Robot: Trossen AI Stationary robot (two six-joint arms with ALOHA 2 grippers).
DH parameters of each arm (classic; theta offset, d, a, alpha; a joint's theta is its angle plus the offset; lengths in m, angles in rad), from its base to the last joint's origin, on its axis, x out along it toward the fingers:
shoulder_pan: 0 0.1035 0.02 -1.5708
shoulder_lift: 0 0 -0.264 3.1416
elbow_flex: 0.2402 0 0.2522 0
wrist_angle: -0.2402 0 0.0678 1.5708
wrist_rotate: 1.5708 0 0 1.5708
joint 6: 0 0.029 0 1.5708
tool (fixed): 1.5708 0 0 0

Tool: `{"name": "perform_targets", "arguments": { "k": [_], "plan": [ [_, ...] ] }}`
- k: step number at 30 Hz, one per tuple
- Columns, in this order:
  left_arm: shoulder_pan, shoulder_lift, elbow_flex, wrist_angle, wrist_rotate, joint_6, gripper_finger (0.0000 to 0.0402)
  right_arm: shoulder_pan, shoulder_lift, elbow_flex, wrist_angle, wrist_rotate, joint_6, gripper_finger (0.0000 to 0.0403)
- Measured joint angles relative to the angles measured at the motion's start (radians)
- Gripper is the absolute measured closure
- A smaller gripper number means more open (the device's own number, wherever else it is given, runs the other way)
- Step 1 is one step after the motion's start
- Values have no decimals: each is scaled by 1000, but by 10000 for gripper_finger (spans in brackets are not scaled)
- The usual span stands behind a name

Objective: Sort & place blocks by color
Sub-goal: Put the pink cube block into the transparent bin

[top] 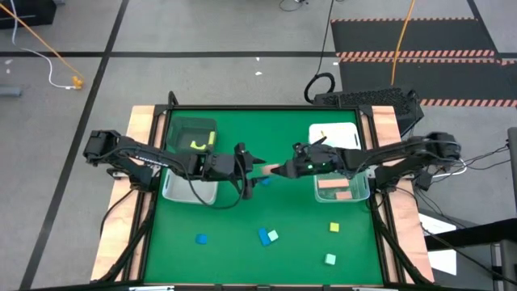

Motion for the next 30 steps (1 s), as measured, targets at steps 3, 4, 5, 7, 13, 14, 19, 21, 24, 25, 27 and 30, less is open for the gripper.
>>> {"name": "perform_targets", "arguments": {
  "k": [3,4,5,7,13,14,19,21,24,25,27,30],
  "plan": [
    [0,0,0,0,-13,-50,158,-1,-97,0,-163,0,-20,285],
    [0,0,0,-1,-16,-73,161,0,-130,-1,-209,-3,-26,285],
    [0,0,0,-1,-17,-99,164,1,-162,0,-245,-14,-26,285],
    [0,0,0,-2,-18,-144,168,6,-228,0,-338,-47,-25,285],
    [0,0,0,-78,-26,-212,180,38,-386,0,-663,-131,63,285],
    [0,0,0,-98,-26,-213,181,43,-406,0,-727,-144,80,285],
    [0,0,0,-189,-27,-259,180,75,-476,0,-937,-213,155,285],
    [0,0,0,-217,-27,-280,179,89,-497,0,-955,-238,163,285],
    [1,0,0,-240,-27,-291,179,102,-524,0,-981,-262,176,285],
    [1,0,0,-245,-27,-290,179,106,-532,0,-1001,-263,185,285],
    [1,0,0,-253,-27,-289,179,113,-546,0,-1081,-262,198,285],
    [1,0,0,-262,-27,-295,179,119,-558,0,-1233,-260,211,285]
  ]
}}
